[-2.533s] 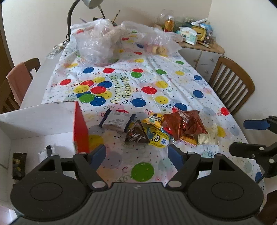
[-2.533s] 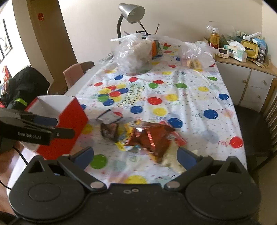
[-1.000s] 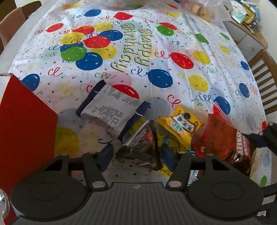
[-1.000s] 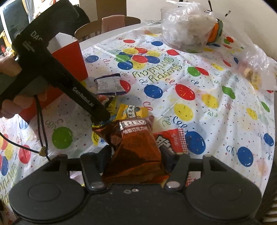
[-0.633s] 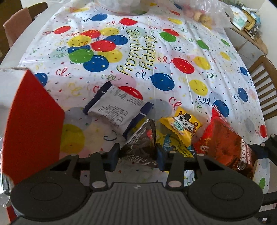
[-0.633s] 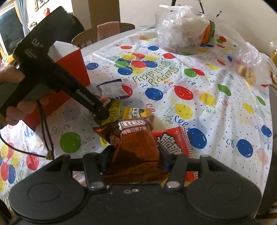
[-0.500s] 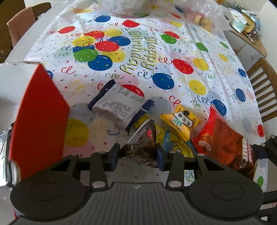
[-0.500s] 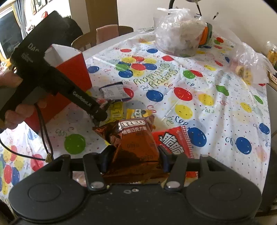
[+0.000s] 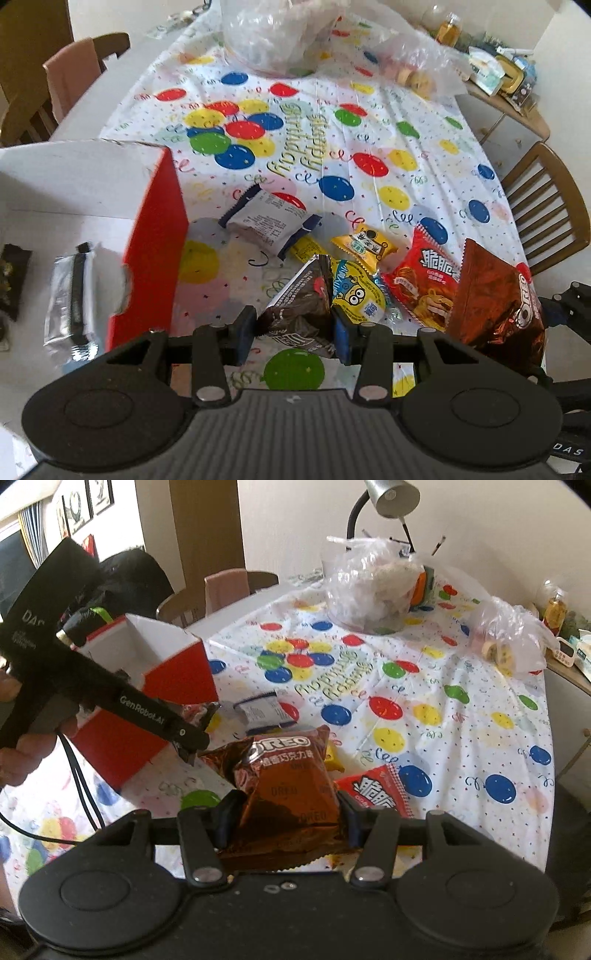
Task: Organize snacks
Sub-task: 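Carry both held packets over into the red box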
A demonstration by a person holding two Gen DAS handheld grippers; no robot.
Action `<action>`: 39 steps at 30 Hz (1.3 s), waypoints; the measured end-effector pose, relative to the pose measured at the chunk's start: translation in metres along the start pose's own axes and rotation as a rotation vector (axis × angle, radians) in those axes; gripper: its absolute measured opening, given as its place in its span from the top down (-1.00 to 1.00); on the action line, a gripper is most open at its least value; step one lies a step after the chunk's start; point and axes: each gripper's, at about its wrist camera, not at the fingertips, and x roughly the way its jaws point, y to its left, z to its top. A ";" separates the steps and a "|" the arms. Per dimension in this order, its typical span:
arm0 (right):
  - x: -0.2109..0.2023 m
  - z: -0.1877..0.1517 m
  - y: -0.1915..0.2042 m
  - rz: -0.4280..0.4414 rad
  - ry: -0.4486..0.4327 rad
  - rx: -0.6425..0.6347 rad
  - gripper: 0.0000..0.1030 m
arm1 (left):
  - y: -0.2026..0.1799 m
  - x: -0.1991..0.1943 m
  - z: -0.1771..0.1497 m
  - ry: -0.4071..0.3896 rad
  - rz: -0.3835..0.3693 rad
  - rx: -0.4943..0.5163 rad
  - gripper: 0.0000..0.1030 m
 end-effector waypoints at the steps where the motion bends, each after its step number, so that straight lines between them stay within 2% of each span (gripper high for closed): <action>1: -0.004 0.001 0.002 0.002 -0.006 0.002 -0.04 | 0.000 -0.006 -0.001 -0.007 0.003 0.001 0.18; 10: -0.033 0.010 0.027 0.026 -0.047 0.024 -0.04 | 0.011 -0.057 -0.013 -0.076 0.022 0.021 0.18; 18: -0.035 0.023 0.066 0.009 -0.043 0.034 -0.04 | 0.036 -0.092 -0.020 -0.139 0.051 0.073 0.18; 24: -0.023 0.040 0.103 -0.013 -0.033 0.058 -0.04 | 0.068 -0.109 -0.021 -0.166 0.065 0.115 0.18; 39: 0.046 0.096 0.192 -0.034 -0.024 0.074 -0.04 | 0.184 -0.126 -0.004 -0.173 0.090 0.099 0.18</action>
